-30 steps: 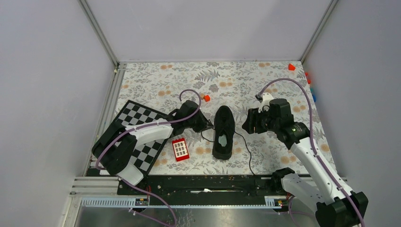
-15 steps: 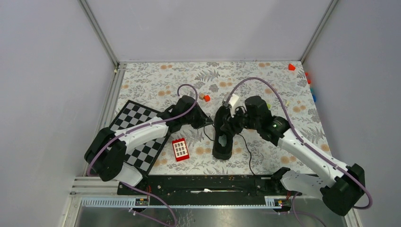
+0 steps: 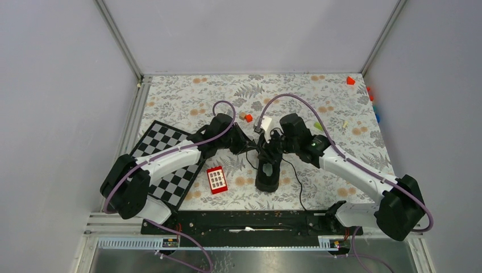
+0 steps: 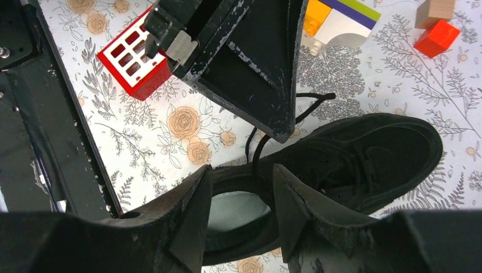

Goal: Tie the shoes
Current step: Wrap the shoelace around the shoelace.

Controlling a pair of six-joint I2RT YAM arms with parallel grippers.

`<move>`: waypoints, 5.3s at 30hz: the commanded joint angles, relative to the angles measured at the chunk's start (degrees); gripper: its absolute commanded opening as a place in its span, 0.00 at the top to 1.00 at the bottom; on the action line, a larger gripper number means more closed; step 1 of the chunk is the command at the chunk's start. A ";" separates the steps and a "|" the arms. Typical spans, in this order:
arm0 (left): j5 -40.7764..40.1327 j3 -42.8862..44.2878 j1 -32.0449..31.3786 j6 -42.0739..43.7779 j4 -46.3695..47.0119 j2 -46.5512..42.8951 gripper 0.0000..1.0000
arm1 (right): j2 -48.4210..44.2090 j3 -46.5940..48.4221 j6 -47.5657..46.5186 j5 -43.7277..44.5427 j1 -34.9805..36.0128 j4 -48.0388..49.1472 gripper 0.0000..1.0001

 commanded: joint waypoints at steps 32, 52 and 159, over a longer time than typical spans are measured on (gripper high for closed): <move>-2.21 0.69 2.85 29.24 1.96 -9.08 0.28 | -2.72 -7.00 6.22 7.80 1.14 16.70 1.00; 15.83 -11.13 -0.51 84.86 25.46 -4.67 0.33 | -6.92 -11.94 12.03 -8.15 -7.95 21.30 1.00; 34.01 3.52 -1.77 102.91 13.69 5.87 0.49 | -9.99 -13.08 6.14 -26.58 -13.22 11.41 1.00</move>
